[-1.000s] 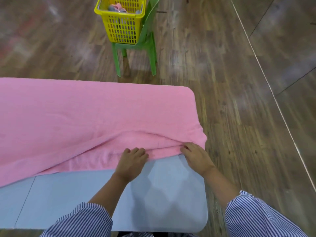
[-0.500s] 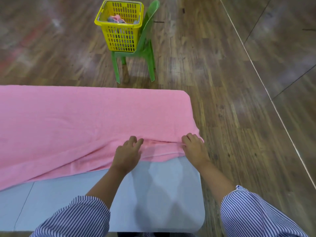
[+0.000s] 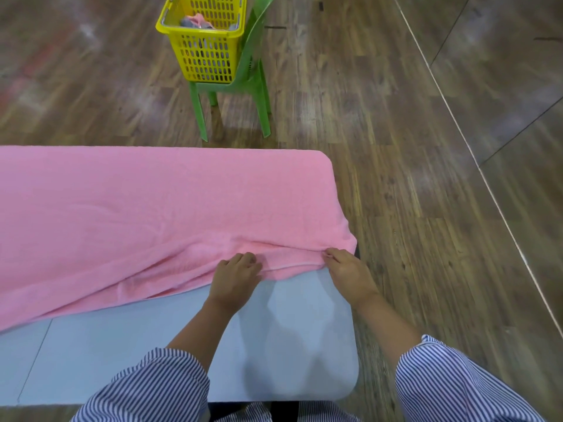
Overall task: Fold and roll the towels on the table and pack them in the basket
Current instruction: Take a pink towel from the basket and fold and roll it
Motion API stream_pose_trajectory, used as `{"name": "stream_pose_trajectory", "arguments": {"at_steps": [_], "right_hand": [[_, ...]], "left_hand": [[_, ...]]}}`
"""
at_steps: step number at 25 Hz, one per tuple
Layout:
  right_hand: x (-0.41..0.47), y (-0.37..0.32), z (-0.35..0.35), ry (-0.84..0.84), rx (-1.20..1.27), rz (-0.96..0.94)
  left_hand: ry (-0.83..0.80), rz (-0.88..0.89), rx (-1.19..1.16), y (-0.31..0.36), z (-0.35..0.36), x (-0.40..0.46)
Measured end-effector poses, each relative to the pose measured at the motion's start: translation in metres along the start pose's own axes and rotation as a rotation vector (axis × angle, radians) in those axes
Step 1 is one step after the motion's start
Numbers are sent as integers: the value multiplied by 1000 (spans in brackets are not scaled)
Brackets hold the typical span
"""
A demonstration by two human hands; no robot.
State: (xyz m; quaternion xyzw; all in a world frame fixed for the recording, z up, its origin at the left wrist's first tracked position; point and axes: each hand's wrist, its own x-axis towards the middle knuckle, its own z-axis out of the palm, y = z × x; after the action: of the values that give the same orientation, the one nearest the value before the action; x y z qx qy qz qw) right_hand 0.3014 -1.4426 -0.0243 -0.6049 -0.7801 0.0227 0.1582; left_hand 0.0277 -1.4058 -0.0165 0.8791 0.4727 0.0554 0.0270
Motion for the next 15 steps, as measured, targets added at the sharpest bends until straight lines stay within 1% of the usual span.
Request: {"name": "stream_pose_trajectory", "arguments": {"at_steps": [3,5,7,11,15], "right_hand": [[-6,-2,1,50,46,-3],[-14,-2,-1,101,65,-6],[-26,-4,-5,118,46,-20],[-63,-22,-18,80,-16,-2],[-104,-52,-27,-72,7,149]], "left_hand": [[25,-39,15,6,3,-8],[26,-57,-11,13,3,-17],[34,-46,-51,16,-1,-27],[36,-4,-100,23,-14,-56],[22,89,-120,33,-18,-100]]}}
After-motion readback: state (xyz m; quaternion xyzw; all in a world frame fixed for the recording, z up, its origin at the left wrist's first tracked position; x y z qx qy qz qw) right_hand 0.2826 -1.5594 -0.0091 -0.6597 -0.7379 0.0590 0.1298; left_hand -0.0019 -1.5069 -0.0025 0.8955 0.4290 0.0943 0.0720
